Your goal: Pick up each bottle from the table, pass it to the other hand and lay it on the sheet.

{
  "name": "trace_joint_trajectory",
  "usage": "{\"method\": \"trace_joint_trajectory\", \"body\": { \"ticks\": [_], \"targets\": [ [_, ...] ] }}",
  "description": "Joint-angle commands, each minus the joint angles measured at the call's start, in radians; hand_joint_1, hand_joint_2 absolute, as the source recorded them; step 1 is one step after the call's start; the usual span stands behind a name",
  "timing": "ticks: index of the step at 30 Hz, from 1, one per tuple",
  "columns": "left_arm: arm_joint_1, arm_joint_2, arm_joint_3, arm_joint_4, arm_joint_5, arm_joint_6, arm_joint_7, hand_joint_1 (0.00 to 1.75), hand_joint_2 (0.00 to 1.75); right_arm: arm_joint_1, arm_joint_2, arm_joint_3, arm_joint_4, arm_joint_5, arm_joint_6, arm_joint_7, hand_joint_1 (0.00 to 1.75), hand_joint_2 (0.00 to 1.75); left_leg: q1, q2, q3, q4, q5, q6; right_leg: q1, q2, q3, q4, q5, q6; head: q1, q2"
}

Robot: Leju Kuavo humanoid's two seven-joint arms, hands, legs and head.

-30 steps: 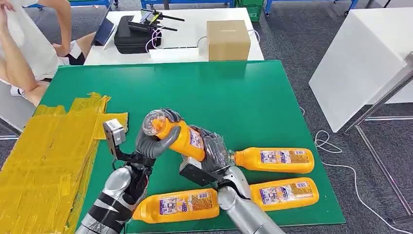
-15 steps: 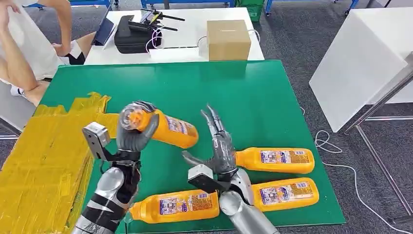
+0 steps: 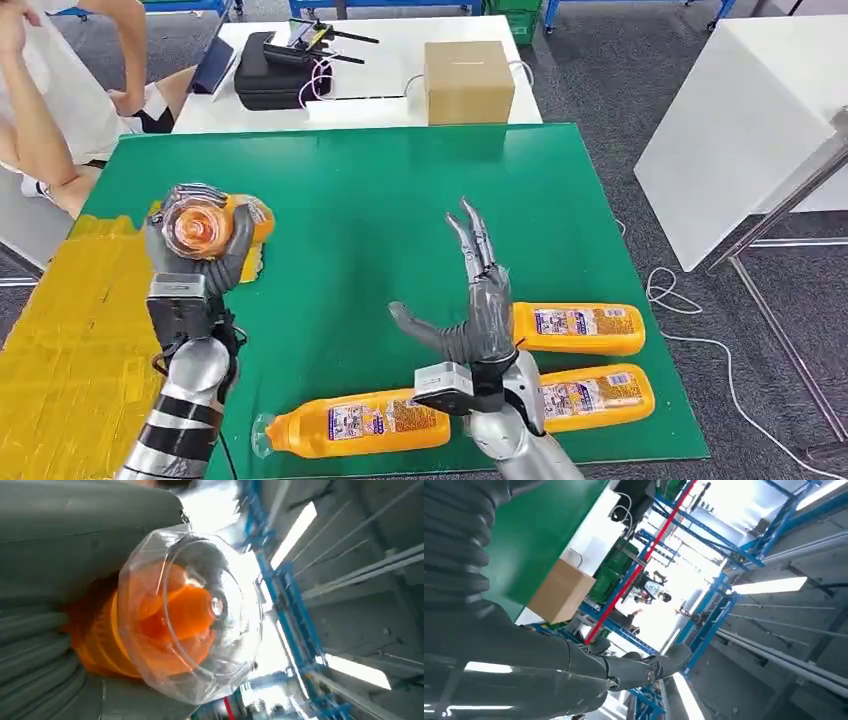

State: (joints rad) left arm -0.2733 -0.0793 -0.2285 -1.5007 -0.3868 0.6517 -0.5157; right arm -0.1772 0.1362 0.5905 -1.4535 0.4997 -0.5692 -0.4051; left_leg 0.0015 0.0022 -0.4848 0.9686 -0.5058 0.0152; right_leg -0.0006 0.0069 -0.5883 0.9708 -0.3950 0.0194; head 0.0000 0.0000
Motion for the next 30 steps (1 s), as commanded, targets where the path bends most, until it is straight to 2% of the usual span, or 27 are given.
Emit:
{"method": "trace_joint_trajectory", "body": {
  "ticks": [1,2,5,17,18,22,24,26,30],
  "targets": [
    [-0.074,0.04,0.078,0.046,-0.352,0.046,0.087,1.75,1.75,-0.011,-0.045,-0.016,-0.054,0.001,-0.011,-0.003,0.0,1.75,0.0,-0.001,0.0,0.0,0.0,0.0,0.0,-0.001,0.001,0.0,0.0,0.0,0.0,0.0],
    [-0.079,0.027,0.112,0.057,-0.483,0.046,0.111,1.75,1.75,-0.01,-0.047,-0.017,-0.063,0.004,-0.009,-0.006,0.0,1.75,0.001,-0.001,0.002,0.0,-0.001,-0.001,0.001,-0.002,0.002,-0.001,-0.001,0.0,0.0,0.0],
    [-0.121,0.063,0.098,0.137,-0.755,0.046,0.213,1.75,1.75,-0.009,-0.056,-0.019,-0.103,-0.007,0.0,-0.014,0.0,1.75,0.001,-0.001,0.002,0.0,0.0,-0.001,0.001,-0.002,0.003,-0.001,0.0,0.0,0.0,0.0],
    [-0.129,0.064,0.099,0.147,-0.758,0.046,0.215,1.75,1.75,-0.009,-0.058,-0.02,-0.109,-0.008,0.002,-0.013,0.0,1.75,0.001,-0.001,0.002,0.0,-0.001,-0.001,0.001,-0.002,0.003,-0.001,-0.001,0.0,0.0,0.0],
    [-0.14,0.073,0.1,0.184,-0.917,0.046,0.275,1.75,1.75,-0.011,-0.06,-0.019,-0.116,-0.016,0.012,-0.015,0.0,1.75,0.002,-0.001,0.004,0.0,-0.001,-0.001,0.002,-0.002,0.004,-0.001,-0.001,0.001,0.0,0.0],
    [-0.272,0.146,-0.03,0.534,-1.16,0.046,0.452,1.75,1.75,-0.016,-0.07,-0.02,-0.156,-0.025,0.038,-0.011,0.0,1.75,0.0,-0.004,0.002,-0.001,0.001,-0.001,0.0,-0.004,0.003,-0.001,-0.001,0.0,0.0,0.0],
    [-0.309,0.168,-0.069,0.632,-1.184,0.046,0.48,1.75,1.75,-0.018,-0.075,-0.019,-0.159,-0.025,0.042,-0.01,0.0,1.75,0.0,-0.006,0.003,-0.001,0.001,-0.001,0.0,-0.006,0.004,-0.001,-0.001,0.0,0.001,0.0],
    [-0.348,0.181,-0.112,0.761,-1.175,0.046,0.51,1.75,1.75,-0.02,-0.08,-0.02,-0.157,-0.035,0.052,-0.014,0.0,1.75,0.0,-0.003,0.003,-0.001,0.001,-0.001,0.001,-0.003,0.004,-0.001,0.0,0.0,0.001,0.0],
    [-0.413,0.167,-0.095,0.981,-1.131,0.041,0.493,1.75,1.75,-0.023,-0.085,-0.016,-0.149,-0.034,0.049,-0.016,0.0,1.75,0.002,-0.002,0.006,-0.002,0.0,-0.001,0.002,-0.003,0.006,-0.002,0.0,0.0,0.0,0.0]
  ]
}}
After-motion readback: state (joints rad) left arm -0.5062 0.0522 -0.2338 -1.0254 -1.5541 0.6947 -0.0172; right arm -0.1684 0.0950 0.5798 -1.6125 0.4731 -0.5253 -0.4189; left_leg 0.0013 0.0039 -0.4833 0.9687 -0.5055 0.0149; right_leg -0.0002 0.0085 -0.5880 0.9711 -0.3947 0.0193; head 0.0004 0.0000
